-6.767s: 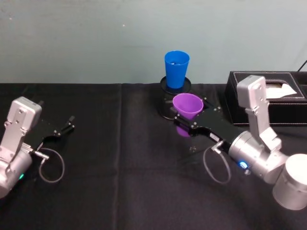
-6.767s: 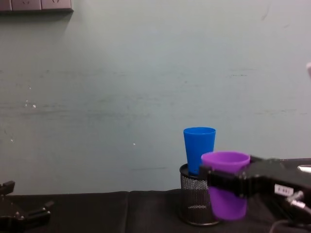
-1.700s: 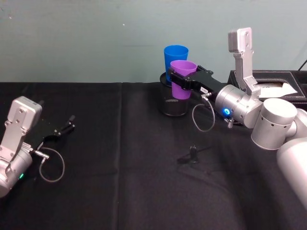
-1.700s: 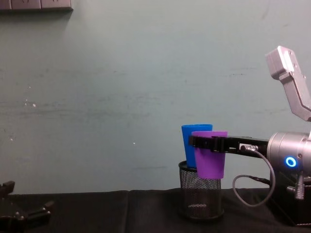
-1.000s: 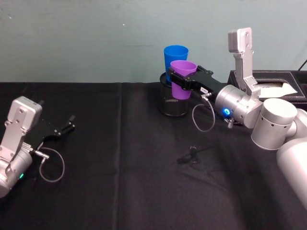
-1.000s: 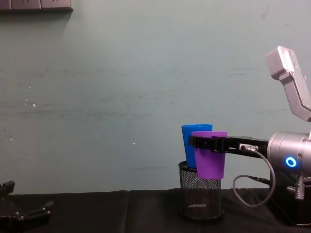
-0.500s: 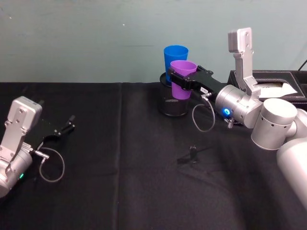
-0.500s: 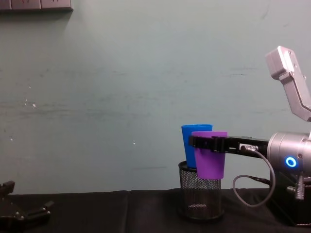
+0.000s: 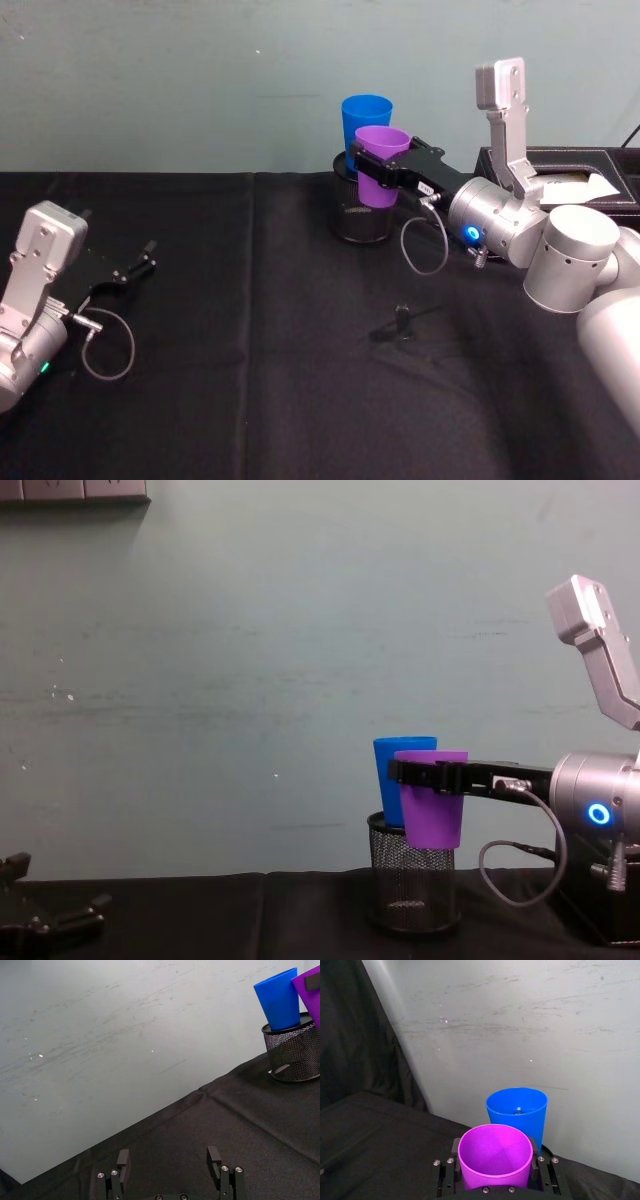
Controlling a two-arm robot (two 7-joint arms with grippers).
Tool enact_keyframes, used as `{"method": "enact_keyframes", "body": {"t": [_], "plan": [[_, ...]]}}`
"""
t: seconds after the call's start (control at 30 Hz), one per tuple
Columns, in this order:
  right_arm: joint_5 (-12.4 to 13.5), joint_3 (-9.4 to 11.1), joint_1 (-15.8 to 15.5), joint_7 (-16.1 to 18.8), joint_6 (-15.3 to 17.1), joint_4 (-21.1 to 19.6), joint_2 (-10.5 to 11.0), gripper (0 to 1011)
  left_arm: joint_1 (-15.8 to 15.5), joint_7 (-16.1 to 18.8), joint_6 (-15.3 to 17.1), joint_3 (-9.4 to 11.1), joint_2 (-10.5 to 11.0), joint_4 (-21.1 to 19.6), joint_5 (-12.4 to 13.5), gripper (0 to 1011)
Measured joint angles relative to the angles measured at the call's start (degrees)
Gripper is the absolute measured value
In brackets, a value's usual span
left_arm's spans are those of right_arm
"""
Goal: Pick up one cup with a gripper and tap it against the other cup.
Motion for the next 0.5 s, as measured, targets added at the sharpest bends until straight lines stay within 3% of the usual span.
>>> {"method": "enact_keyframes", "body": {"t": [0.5], "plan": [[0.0, 0.0, 0.0, 0.0, 0.0, 0.0, 0.0, 741, 0.0, 0.0, 0.0, 0.0, 0.0, 0.0, 0.0, 1000]]}}
